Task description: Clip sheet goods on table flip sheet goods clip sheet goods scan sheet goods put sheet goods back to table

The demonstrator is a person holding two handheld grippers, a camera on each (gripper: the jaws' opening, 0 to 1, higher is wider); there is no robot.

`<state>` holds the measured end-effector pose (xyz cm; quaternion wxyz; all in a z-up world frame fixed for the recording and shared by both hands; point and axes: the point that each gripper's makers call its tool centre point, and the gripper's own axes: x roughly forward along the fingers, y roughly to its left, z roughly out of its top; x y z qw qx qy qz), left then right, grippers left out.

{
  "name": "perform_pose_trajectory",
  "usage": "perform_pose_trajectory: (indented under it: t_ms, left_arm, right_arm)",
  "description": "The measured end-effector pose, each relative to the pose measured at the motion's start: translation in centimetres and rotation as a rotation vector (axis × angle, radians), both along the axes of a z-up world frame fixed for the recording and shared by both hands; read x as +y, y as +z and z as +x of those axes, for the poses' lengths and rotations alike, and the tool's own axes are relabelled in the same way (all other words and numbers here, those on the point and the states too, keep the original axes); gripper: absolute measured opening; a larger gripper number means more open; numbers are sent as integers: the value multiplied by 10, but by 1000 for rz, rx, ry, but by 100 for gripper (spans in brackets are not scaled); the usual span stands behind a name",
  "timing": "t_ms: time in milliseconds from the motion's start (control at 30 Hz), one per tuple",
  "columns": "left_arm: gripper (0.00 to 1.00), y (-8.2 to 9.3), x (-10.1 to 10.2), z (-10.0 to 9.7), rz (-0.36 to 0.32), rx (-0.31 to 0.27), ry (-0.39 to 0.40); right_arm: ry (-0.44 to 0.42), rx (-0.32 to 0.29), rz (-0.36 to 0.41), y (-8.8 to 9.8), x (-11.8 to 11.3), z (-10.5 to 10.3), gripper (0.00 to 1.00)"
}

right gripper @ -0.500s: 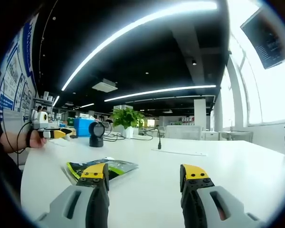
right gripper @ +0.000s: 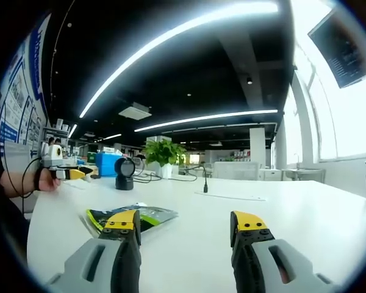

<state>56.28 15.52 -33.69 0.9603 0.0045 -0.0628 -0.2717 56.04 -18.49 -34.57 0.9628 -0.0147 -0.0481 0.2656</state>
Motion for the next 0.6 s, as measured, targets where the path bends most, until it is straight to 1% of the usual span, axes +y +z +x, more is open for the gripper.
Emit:
perform_pose_trajectory:
  t_ms: [333,533,600]
  left_arm:
    - [40,-1,1,2,1,6,1]
    - [39,0,4,3,-13,6,7]
    - [39,-2,6,6,-13,10,6]
  right_arm:
    - [0,-2,-3,0,0,0,54]
    - [-5,1,0,-1,-1,1,53]
    - [-3,-1,2,0,-1,1,54]
